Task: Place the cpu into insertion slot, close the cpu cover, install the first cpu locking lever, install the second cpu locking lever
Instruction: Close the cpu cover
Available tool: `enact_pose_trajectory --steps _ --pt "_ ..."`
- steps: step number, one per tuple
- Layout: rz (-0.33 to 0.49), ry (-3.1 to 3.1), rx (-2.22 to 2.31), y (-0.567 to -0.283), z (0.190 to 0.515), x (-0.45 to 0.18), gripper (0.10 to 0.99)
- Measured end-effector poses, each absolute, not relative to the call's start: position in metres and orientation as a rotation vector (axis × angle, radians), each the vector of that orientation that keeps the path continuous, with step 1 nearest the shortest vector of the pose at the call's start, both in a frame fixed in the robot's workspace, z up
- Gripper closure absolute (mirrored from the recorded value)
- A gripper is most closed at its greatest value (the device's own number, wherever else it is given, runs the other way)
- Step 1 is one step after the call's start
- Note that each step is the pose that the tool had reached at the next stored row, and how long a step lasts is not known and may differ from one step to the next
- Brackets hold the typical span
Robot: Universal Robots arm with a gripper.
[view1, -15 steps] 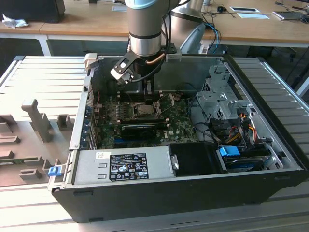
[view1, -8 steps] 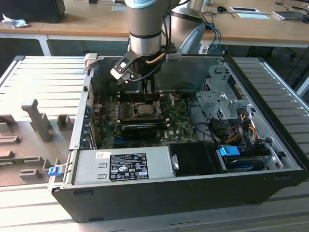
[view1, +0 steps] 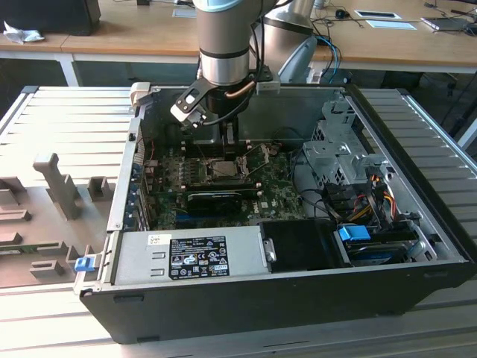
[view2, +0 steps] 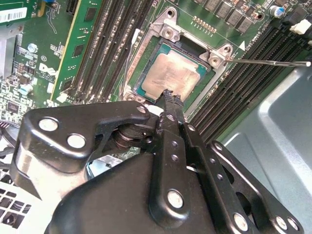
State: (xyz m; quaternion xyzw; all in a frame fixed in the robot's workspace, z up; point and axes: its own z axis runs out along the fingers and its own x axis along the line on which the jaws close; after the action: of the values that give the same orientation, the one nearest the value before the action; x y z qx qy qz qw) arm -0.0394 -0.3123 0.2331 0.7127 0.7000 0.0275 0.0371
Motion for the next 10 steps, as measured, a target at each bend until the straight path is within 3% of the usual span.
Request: enact_pose_trajectory --steps 10 --pt "0.084 2.149 2.187 -0.3116 0.2374 -0.0394 0.98"
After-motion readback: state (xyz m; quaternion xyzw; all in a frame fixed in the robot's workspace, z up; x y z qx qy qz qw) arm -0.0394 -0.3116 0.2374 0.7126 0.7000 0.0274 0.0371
